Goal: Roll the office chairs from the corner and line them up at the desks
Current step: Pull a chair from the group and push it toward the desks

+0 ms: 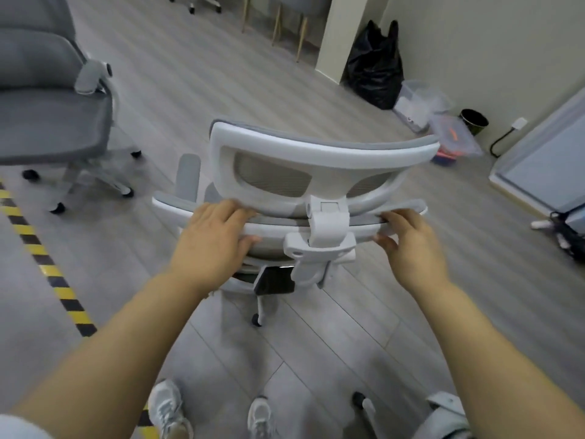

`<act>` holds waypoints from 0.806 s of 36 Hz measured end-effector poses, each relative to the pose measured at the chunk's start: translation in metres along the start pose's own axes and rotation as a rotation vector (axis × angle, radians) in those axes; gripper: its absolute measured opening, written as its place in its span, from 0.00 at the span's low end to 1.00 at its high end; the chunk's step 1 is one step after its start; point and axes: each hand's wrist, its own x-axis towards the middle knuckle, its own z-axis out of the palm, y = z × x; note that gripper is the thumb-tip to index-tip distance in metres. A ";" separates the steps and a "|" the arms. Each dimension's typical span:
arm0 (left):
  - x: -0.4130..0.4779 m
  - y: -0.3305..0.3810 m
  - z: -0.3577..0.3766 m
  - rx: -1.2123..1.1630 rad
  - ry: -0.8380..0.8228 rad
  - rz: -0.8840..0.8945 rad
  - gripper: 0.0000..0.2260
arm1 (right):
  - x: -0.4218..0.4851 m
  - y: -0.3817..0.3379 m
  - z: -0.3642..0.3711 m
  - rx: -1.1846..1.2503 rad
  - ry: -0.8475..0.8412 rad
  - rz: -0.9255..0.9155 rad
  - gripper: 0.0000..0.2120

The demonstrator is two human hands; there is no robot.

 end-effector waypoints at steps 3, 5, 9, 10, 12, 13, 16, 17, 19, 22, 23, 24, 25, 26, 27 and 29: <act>-0.010 0.000 -0.004 0.016 0.011 -0.042 0.21 | -0.003 -0.006 -0.003 0.003 -0.027 -0.017 0.14; -0.019 -0.003 -0.008 0.015 0.024 -0.046 0.19 | -0.008 -0.012 -0.006 0.002 -0.038 -0.028 0.14; -0.043 -0.011 -0.018 0.022 0.028 -0.042 0.18 | -0.026 -0.030 -0.009 -0.012 -0.052 -0.052 0.14; -0.050 -0.014 -0.020 0.023 0.026 -0.041 0.18 | -0.031 -0.034 -0.010 -0.008 -0.054 -0.055 0.14; -0.067 -0.020 -0.026 0.014 0.024 -0.040 0.19 | -0.045 -0.044 -0.011 -0.004 -0.050 -0.064 0.14; -0.076 -0.022 -0.029 0.008 0.026 -0.035 0.19 | -0.052 -0.050 -0.011 -0.002 -0.049 -0.070 0.14; -0.105 -0.032 -0.039 0.000 0.049 -0.019 0.19 | -0.077 -0.071 -0.012 -0.007 -0.052 -0.076 0.14; -0.115 -0.036 -0.044 0.001 0.061 -0.021 0.19 | -0.086 -0.079 -0.012 -0.002 -0.051 -0.080 0.14; -0.135 -0.048 -0.054 0.010 0.080 -0.029 0.19 | -0.102 -0.098 -0.011 0.024 -0.052 -0.099 0.14; -0.169 -0.067 -0.072 0.000 0.091 -0.054 0.23 | -0.126 -0.130 -0.009 0.065 -0.078 -0.119 0.14; -0.181 -0.073 -0.078 0.000 0.098 -0.064 0.24 | -0.133 -0.141 -0.007 0.083 -0.093 -0.127 0.14; -0.193 -0.080 -0.085 0.007 0.107 -0.072 0.23 | -0.141 -0.152 -0.006 0.099 -0.107 -0.138 0.15; -0.204 -0.086 -0.091 0.015 0.120 -0.083 0.22 | -0.147 -0.164 -0.004 0.111 -0.121 -0.148 0.15; -0.216 -0.093 -0.097 0.016 0.131 -0.099 0.19 | -0.154 -0.176 -0.003 0.112 -0.136 -0.156 0.15; -0.227 -0.099 -0.103 0.013 0.141 -0.117 0.18 | -0.160 -0.188 -0.002 0.109 -0.148 -0.166 0.15; -0.250 -0.113 -0.113 0.005 0.154 -0.147 0.17 | -0.172 -0.211 0.000 0.116 -0.153 -0.195 0.14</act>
